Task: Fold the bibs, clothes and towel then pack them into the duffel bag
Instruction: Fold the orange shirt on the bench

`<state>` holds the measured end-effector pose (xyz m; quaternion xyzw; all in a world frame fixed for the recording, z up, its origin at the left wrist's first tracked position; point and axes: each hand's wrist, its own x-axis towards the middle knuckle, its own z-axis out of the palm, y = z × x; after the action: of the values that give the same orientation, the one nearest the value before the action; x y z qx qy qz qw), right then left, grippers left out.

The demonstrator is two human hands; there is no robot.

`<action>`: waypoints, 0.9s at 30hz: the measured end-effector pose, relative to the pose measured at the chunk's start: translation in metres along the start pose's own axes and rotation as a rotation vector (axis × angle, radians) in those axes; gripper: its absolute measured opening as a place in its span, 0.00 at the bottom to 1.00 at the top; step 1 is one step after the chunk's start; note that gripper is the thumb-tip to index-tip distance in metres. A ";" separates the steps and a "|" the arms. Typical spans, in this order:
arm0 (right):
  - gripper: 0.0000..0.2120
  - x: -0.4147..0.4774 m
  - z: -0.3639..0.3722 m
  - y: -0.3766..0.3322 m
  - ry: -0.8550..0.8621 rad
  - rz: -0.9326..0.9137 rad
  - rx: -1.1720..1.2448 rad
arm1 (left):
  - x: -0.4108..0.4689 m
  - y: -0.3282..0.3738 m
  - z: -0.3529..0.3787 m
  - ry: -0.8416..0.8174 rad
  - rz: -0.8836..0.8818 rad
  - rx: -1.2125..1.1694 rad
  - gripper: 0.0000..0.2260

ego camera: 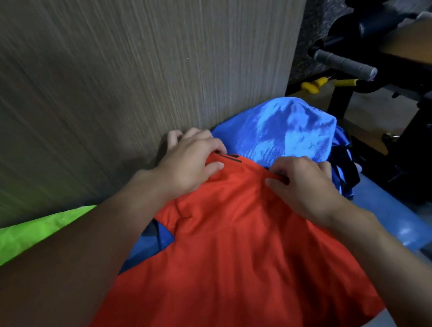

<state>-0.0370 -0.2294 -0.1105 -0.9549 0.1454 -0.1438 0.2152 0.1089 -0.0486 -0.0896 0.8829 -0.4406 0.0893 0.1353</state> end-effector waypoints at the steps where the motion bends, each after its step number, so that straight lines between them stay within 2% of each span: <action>1: 0.05 0.000 -0.002 0.001 0.011 0.008 0.027 | 0.001 0.000 0.000 0.044 -0.012 -0.018 0.06; 5: 0.16 -0.002 -0.009 0.004 -0.073 0.055 0.070 | 0.007 0.003 0.000 0.089 -0.074 -0.038 0.02; 8: 0.08 -0.002 -0.006 0.007 -0.078 0.041 -0.064 | 0.009 0.008 0.002 0.117 -0.099 -0.029 0.03; 13: 0.06 -0.001 -0.009 0.009 -0.022 0.066 -0.174 | 0.004 0.001 0.002 0.138 -0.162 -0.028 0.08; 18: 0.21 0.012 -0.002 -0.015 0.176 -0.110 -0.056 | 0.002 -0.005 -0.005 0.127 -0.135 -0.196 0.12; 22: 0.26 0.032 0.007 -0.037 0.158 -0.171 0.100 | 0.000 0.003 -0.014 0.175 -0.081 -0.360 0.15; 24: 0.22 0.038 0.012 -0.041 0.115 -0.168 0.179 | -0.002 0.006 -0.019 0.194 -0.053 -0.456 0.16; 27: 0.04 0.040 0.012 -0.048 0.104 -0.199 0.276 | -0.007 0.011 -0.024 0.190 -0.063 -0.597 0.21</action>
<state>0.0142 -0.1976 -0.0904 -0.9173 0.0400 -0.2321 0.3212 0.0949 -0.0424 -0.0671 0.8051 -0.4052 0.0340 0.4319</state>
